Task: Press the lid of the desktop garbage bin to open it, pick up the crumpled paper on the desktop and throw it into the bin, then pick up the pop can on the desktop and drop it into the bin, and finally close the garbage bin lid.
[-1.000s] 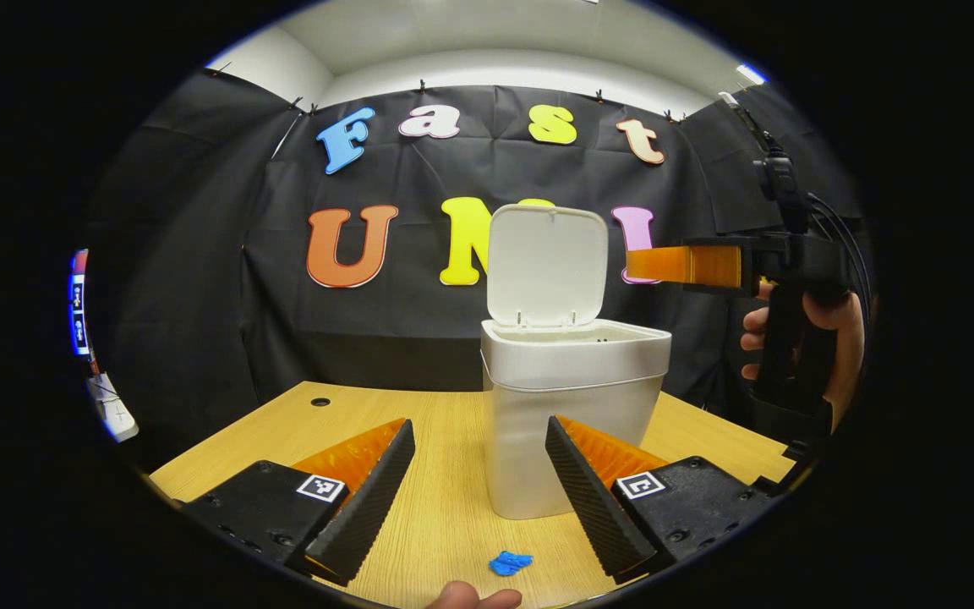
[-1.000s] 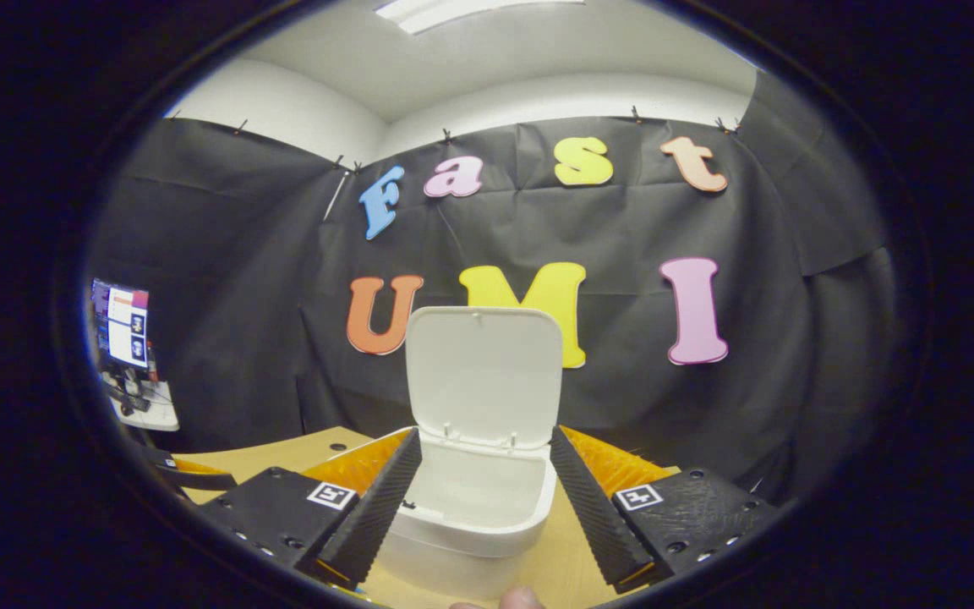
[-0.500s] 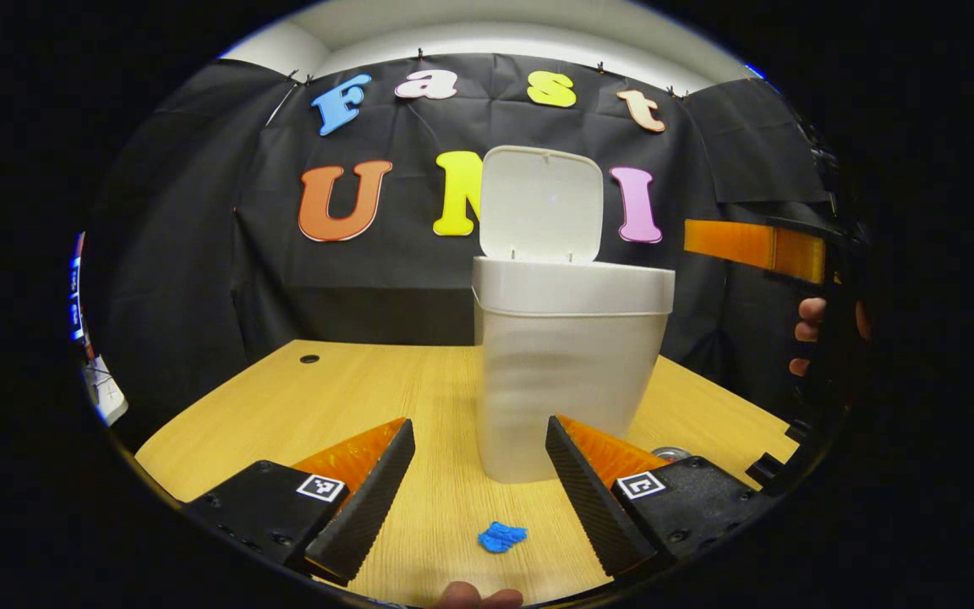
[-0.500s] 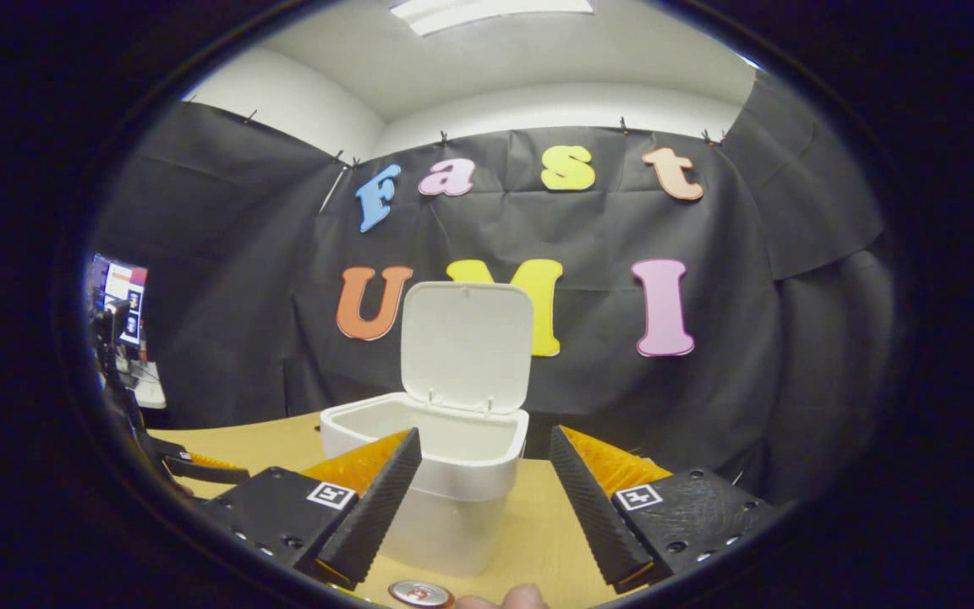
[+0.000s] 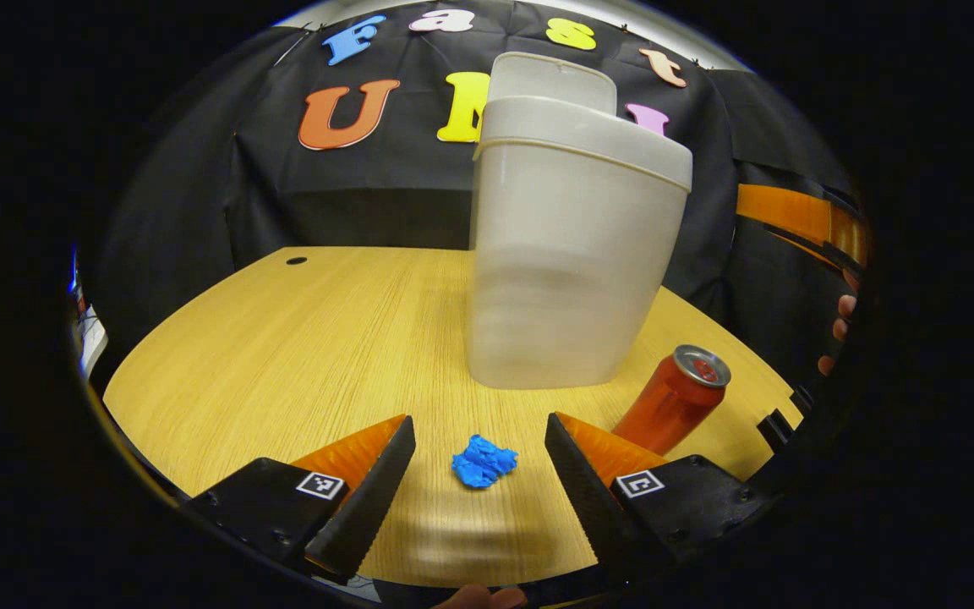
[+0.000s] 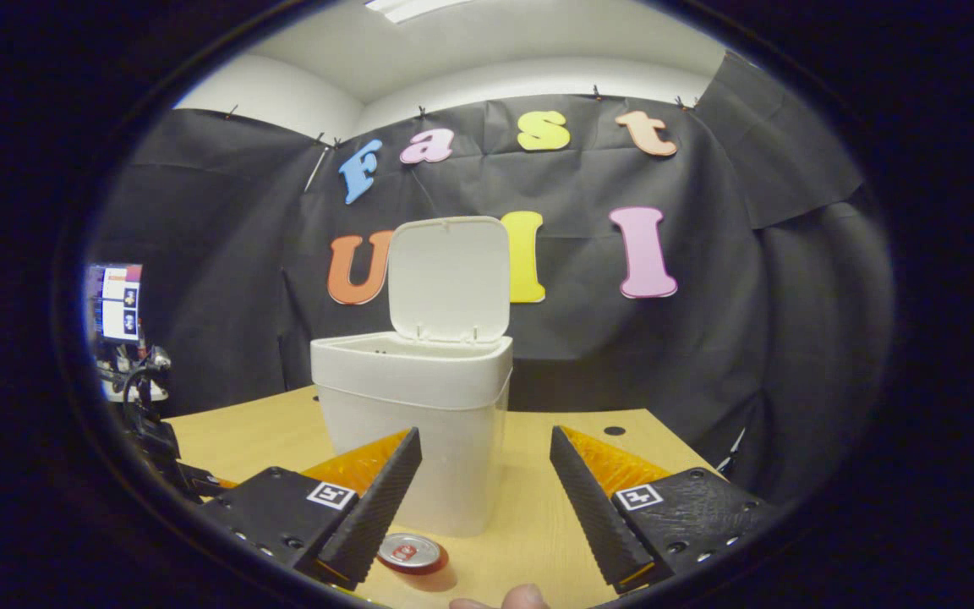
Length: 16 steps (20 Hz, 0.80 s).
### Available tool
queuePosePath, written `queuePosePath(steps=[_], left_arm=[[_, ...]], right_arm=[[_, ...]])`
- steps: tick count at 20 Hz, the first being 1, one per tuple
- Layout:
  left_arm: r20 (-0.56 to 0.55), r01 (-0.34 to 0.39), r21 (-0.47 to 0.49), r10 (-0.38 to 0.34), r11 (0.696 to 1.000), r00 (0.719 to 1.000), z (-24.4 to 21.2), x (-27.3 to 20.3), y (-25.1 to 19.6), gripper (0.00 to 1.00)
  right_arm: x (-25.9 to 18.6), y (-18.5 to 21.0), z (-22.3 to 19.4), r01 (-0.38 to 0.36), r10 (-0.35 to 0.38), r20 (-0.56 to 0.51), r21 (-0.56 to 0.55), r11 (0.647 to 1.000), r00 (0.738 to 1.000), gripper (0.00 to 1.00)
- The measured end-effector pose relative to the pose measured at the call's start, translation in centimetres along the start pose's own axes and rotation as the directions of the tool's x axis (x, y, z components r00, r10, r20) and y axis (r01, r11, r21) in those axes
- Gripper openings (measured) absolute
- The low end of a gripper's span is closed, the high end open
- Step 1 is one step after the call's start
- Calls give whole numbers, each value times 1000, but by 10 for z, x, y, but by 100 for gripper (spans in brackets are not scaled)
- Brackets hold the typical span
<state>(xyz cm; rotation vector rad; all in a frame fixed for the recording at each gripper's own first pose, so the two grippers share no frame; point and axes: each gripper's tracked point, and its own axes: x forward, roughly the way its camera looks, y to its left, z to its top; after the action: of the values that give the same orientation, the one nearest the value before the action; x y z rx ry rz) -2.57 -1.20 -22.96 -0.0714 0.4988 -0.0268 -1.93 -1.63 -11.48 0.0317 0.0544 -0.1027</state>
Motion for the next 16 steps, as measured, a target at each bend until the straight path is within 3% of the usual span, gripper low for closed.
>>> queuePosePath(steps=[5,14,16], left_arm=[[-78,-12,-28,10,1000,997,-26,11,-2,96],[-125,-46,-7,45,999,991,-36,15,8,93],[-133,-49,-1,48,999,990,-38,15,12,80]], right_arm=[[-8,-14,-33,37,-37,-43,5,999,998,95],[-15,-12,-57,28,-28,-77,3,1000,997,96],[-16,-10,-57,24,-25,-69,-10,1000,997,96]])
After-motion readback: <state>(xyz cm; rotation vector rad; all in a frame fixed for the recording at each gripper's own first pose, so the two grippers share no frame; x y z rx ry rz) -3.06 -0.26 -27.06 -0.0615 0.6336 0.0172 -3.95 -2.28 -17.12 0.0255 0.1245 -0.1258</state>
